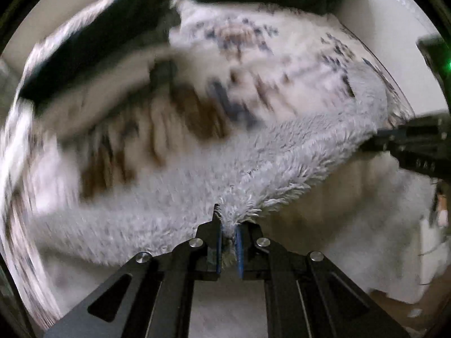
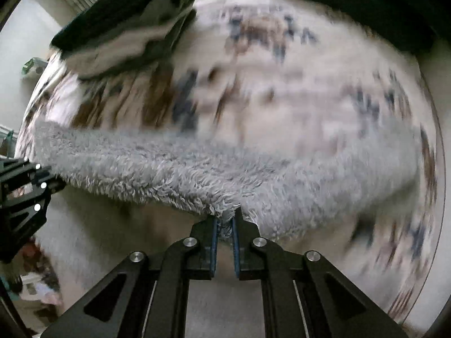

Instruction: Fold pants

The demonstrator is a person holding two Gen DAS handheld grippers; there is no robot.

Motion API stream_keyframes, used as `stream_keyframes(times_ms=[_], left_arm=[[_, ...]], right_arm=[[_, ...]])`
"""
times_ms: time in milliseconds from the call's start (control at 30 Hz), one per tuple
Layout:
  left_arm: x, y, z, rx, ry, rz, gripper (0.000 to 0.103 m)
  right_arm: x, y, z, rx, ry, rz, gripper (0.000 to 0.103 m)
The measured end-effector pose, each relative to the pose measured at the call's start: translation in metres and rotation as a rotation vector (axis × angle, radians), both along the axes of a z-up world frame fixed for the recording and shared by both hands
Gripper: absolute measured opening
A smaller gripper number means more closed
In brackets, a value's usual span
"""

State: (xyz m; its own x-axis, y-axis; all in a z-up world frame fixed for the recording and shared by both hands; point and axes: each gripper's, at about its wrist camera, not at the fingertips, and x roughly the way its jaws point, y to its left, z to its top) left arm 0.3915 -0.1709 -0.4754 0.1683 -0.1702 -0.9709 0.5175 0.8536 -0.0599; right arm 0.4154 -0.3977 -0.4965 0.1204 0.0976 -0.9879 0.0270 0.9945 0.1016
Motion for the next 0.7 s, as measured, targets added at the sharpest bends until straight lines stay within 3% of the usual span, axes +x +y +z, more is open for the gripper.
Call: stream_keyframes(times_ms=[133,233,300,400,467,500,533,567,700], left_arm=[[-0.062,0.012,-0.030,0.015,0.153,0.124,0.005],[-0.079,0.021,-0.074,0.027,0.257,0.218,0.010],[-0.081,0.031,-0.088,0.017,0.285,0.298,0.013],[-0.079,0.034,-0.086,0.003,0.277,0.342,0.025],[-0.081,0.035,-0.078,-0.005,0.242,0.343,0.043],[-0.084,0.038,-0.073,-0.011,0.230,0.346,0.047],[-0.088,0.042,-0.069,-0.014,0.220,0.355,0.058],[-0.089,0.045,-0.067,-0.016,0.207,0.361,0.070],[-0.096,0.061,-0.054,-0.004,0.136,0.372,0.079]], right_arm=[[-0.066,0.009,-0.020,0.015,0.097,-0.012,0.009],[-0.092,0.013,-0.054,0.021,0.200,-0.015,0.011],[-0.099,0.016,-0.068,0.018,0.234,-0.030,0.014],[-0.094,0.019,-0.077,-0.004,0.263,-0.058,0.026],[-0.091,0.024,-0.073,-0.032,0.256,-0.062,0.059],[-0.091,0.027,-0.070,-0.048,0.250,-0.063,0.069],[-0.091,0.030,-0.067,-0.059,0.249,-0.069,0.082],[-0.092,0.033,-0.063,-0.067,0.249,-0.078,0.083],[-0.100,0.040,-0.047,-0.082,0.248,-0.128,0.089]])
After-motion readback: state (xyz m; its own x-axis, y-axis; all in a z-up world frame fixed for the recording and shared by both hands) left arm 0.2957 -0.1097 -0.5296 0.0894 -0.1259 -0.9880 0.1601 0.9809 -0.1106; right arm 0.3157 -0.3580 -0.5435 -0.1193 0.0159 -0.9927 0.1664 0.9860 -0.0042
